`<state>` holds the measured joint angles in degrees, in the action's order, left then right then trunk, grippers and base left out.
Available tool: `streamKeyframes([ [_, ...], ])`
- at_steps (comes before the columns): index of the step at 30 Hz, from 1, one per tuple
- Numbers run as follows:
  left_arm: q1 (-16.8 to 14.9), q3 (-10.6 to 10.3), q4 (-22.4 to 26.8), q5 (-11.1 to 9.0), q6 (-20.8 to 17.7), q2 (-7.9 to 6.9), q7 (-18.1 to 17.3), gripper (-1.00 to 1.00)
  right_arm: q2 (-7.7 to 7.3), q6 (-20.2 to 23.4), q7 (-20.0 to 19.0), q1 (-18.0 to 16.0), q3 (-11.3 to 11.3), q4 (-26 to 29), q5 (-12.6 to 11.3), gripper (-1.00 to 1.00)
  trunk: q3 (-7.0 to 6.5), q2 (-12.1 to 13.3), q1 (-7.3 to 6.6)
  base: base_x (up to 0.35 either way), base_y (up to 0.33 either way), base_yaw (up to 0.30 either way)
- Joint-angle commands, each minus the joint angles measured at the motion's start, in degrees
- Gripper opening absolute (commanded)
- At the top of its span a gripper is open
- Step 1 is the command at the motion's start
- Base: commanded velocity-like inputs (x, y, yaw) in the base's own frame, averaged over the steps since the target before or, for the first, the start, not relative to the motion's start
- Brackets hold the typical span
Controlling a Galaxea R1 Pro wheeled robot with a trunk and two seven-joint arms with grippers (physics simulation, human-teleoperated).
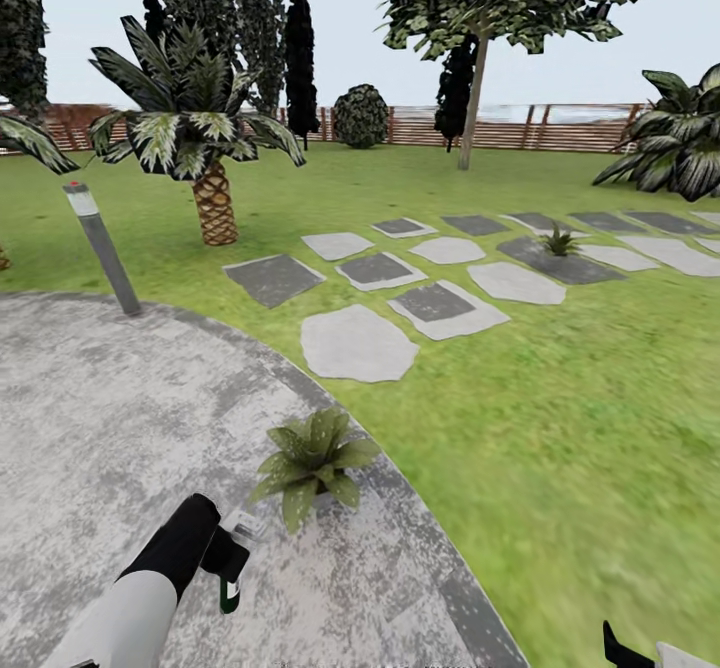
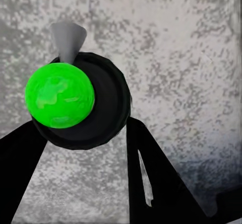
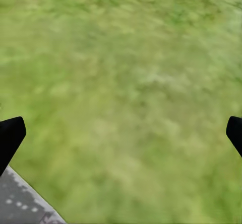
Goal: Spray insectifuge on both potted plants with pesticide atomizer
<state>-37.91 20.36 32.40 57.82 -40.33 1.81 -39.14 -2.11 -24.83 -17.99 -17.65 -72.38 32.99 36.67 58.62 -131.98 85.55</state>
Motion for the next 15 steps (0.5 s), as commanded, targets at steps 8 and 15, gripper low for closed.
streamKeyframes([
  [8, -0.1, 0.5, 0.1, 0.6, -0.1, 0.13, -0.4, -1.0, 0.0, -0.3, -0.5, -0.1, -0.5, 0.0, 0.3, 1.0, -0.4, 0.0, -0.02, -0.04, -0.22, 0.224],
  [15, -0.1, 0.5, 0.1, 0.6, -0.1, 0.21, -0.4, -1.0, 0.0, -0.3, -0.5, -0.1, -0.5, 0.0, 0.3, 1.0, -0.85, 0.0, -0.02, 0.124, -0.238, 0.208],
])
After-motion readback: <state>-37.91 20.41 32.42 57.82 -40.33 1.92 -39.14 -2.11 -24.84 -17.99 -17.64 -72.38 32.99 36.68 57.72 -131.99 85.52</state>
